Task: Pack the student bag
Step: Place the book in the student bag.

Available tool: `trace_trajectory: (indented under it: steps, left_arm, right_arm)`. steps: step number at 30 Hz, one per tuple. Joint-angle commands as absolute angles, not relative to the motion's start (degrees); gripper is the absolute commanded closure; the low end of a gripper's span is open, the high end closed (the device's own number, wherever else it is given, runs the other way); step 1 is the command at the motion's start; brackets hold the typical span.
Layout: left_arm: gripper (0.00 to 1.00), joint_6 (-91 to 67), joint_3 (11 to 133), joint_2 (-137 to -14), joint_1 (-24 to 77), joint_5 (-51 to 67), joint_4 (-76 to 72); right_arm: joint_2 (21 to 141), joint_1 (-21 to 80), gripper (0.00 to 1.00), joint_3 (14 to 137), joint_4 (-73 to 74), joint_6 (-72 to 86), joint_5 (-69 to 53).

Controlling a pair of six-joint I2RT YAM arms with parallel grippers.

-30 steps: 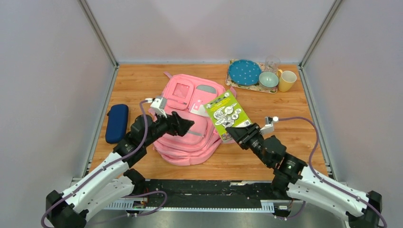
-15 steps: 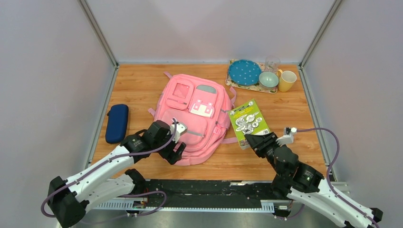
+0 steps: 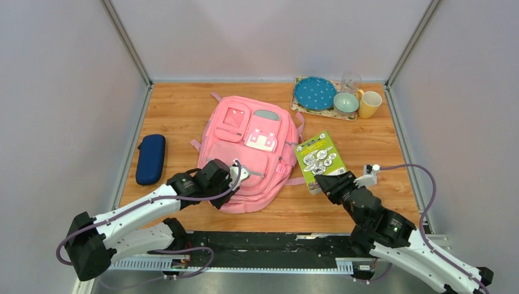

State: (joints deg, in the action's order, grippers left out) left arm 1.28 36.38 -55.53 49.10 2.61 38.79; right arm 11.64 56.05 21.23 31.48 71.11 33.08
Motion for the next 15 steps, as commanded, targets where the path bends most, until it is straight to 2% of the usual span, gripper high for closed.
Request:
trace_trajectory:
  steps: [1,2,3,4,5,11,15]
  left_arm:
    - [0.79,1.2,38.1,-55.1,49.4,0.9,35.8]
    - [0.80,1.0,38.2,-54.8,49.5,1.0,35.5]
    - [0.86,0.9,38.4,-54.4,49.4,1.1,34.7]
    - [0.98,0.8,38.6,-54.3,49.4,1.5,34.5]
    - [1.00,0.5,38.8,-54.1,49.5,1.8,34.5]
    - [1.00,-5.4,40.6,-54.1,49.4,13.9,26.9]
    - [1.00,-12.4,41.9,-57.4,50.3,20.6,18.2]
  right_arm:
    - [10.7,56.0,1.00,23.4,26.9,71.8,35.8]
    - [10.6,56.0,1.00,23.3,27.1,71.8,35.8]
    - [10.5,56.0,1.00,23.2,27.2,71.8,35.9]
    - [10.3,56.0,1.00,23.0,27.2,71.9,35.9]
    - [10.1,56.0,1.00,22.9,27.4,72.1,36.0]
    - [7.5,56.0,1.00,22.9,30.1,72.4,36.8]
    - [6.2,56.0,1.00,25.7,38.7,73.8,39.2]
